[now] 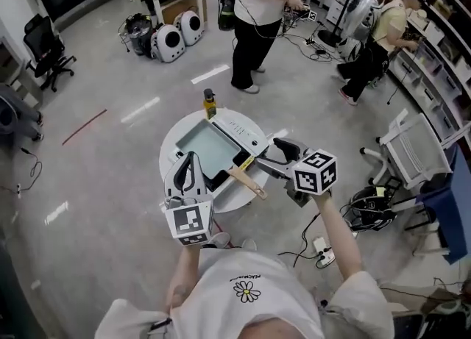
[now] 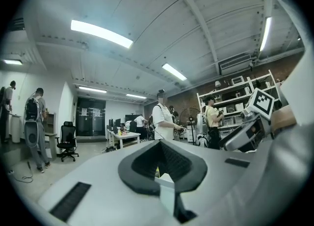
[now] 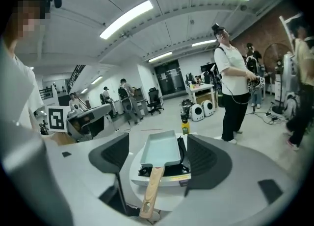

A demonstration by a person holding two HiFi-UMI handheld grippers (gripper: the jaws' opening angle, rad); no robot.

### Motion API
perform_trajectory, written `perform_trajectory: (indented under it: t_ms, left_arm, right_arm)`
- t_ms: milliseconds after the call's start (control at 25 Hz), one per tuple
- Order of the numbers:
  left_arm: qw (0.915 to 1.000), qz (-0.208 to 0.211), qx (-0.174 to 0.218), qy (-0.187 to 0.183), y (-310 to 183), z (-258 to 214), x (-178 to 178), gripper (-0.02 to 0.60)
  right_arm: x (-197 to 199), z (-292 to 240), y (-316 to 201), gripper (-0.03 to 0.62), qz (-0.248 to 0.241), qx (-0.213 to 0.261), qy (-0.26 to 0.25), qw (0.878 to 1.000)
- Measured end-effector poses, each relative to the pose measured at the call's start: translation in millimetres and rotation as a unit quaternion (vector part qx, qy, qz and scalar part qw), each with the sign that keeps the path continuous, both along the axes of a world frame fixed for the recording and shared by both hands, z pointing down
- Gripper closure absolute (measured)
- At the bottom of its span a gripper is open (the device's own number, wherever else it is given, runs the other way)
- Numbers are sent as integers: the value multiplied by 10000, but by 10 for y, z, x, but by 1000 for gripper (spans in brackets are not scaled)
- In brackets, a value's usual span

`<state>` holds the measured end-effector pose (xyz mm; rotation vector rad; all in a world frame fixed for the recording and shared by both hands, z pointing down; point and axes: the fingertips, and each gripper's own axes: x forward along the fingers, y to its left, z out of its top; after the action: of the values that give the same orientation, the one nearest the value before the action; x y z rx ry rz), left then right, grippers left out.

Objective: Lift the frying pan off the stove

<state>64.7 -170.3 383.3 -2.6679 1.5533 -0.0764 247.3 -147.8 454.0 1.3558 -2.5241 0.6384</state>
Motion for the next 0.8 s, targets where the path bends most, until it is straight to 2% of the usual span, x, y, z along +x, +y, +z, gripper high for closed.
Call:
perform_trajectory:
  t_ms: [160,320,480,640,800]
  left_arm:
    - [9999,-140,26,-50,-21,19,-45,581]
    - [9997,-224,-36,-102,-28,71,-52,581]
    - [9991,-326,-215,-146,-12,167,-93,581]
    - [9982,-420,-393,-181,-15,291,-161,581]
    - [9969,-525,-540,-228,-15,404,-253,581]
  right_arm:
    - [-57,316,-95,238,-438,-726,-231,9961]
    - [-170,731,-120,240,-895,-1623,-603,9808]
    - [-299,1144,-57,240,-1273,-2369,-820,9597]
    - [-456,1400,-1,240,-1709,-2915,-1054,9352]
    - [-595,1607,1,241,-2096,-3437,-1437,9040]
